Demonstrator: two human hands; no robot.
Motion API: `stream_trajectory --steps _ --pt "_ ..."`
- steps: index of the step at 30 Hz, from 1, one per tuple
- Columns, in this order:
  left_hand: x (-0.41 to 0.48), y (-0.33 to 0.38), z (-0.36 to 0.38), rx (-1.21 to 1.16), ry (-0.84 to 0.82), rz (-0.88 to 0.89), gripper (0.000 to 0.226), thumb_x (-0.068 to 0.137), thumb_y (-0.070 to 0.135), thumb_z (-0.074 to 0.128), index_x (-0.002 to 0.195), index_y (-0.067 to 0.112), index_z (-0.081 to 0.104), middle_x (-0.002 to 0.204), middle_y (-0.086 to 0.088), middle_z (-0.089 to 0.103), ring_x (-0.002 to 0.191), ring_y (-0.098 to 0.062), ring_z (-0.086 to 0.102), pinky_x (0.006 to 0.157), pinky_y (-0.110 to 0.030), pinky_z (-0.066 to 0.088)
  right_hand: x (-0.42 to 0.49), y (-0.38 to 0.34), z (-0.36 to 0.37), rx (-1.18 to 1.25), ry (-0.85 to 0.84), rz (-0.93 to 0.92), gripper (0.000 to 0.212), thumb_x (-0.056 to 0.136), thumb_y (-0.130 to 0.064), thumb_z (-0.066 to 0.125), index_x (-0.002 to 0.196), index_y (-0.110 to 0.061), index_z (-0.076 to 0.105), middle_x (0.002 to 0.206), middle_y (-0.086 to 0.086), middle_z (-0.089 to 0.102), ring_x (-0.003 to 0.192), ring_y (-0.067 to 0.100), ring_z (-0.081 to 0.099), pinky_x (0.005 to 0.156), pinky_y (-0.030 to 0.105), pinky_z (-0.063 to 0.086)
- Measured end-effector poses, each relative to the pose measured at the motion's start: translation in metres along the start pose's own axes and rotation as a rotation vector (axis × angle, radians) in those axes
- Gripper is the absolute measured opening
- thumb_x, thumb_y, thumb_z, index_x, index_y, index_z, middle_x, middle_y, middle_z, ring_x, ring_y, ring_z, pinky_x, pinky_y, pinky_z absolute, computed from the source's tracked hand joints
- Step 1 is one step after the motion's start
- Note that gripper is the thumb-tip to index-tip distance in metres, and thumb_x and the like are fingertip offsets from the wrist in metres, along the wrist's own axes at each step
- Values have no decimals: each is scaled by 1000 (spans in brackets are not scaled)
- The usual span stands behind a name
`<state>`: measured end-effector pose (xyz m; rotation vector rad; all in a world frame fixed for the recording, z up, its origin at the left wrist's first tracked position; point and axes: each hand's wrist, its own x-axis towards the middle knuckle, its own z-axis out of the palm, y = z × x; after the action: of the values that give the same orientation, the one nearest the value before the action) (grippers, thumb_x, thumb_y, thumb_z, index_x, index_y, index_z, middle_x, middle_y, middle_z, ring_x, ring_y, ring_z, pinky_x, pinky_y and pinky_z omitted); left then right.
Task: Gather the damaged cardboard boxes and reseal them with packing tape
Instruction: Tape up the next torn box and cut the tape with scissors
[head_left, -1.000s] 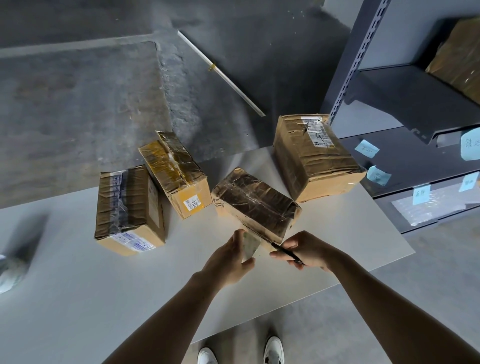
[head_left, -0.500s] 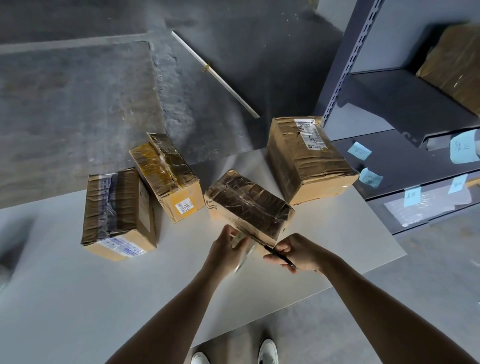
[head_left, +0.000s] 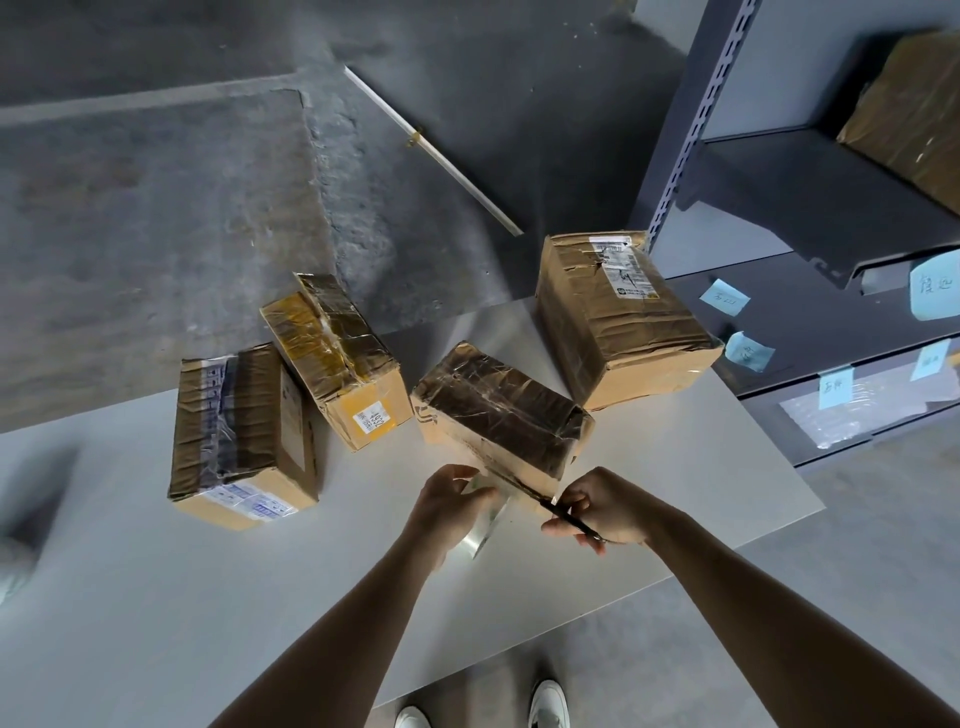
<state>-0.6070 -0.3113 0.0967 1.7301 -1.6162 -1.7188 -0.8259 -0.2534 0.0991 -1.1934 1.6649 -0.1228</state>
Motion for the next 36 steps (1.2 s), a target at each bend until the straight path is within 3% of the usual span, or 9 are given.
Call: stream_trajectory --steps 4,8,12,17,22,28,31,33,36 --pt "-2 -2 -9 84 -58 42 36 96 35 60 131 29 53 144 1 50 121 -17 50 84 -24 43 -4 4 6 -203 -41 35 32 82 -43 79 96 -14 73 80 5 75 55 8 67 53 20 50" --pt "-7 -6 -19 242 -50 138 26 95 37 62 119 25 60 135 2 58 107 -9 53 69 -12 44 -7 14 19 -261 -18 3 20 88 -29 76 97 -12 69 88 5 74 62 12 71 50 21 54" --pt "-10 -6 -25 310 -64 170 10 96 33 63 103 26 61 129 6 58 106 -9 54 63 -7 42 -7 23 33 -388 56 -76 18 91 -18 67 108 -12 64 97 4 70 82 22 68 67 32 55" --pt "-12 -10 -25 439 15 228 19 94 27 66 107 14 65 117 1 65 109 -14 61 83 -21 51 -6 31 50 -401 138 -156 29 93 -20 64 120 -13 59 117 12 68 99 25 65 81 31 53" --pt "-20 -14 -25 546 143 342 11 89 21 72 93 18 62 112 4 51 103 -9 54 70 1 39 -8 31 59 -457 195 -218 28 98 -16 58 125 -7 59 124 12 62 114 27 61 87 26 46" --pt "-28 -20 -28 587 227 403 18 92 22 68 107 13 63 115 -2 60 102 -14 61 84 -12 49 -18 18 73 -404 320 -322 28 97 -31 56 105 -5 66 104 11 64 99 27 61 83 33 51" --pt "-33 -17 -27 603 272 386 27 95 22 63 119 10 62 123 -4 60 106 -18 61 90 -21 51 -25 -9 83 -159 295 -284 49 90 -64 55 96 -16 63 94 0 68 87 16 65 78 36 55" --pt "-37 -13 -26 632 309 367 24 97 22 60 119 11 62 123 -4 60 101 -18 62 88 -21 53 -30 -31 86 -28 256 -251 54 82 -78 52 96 -26 63 96 -10 69 90 7 65 81 29 55" --pt "-44 -9 -27 627 391 360 19 100 25 54 112 12 61 118 -2 64 91 -12 59 74 -18 48 -36 -64 87 81 180 -267 27 93 -44 65 99 -17 63 91 -13 66 78 -14 60 67 0 41"
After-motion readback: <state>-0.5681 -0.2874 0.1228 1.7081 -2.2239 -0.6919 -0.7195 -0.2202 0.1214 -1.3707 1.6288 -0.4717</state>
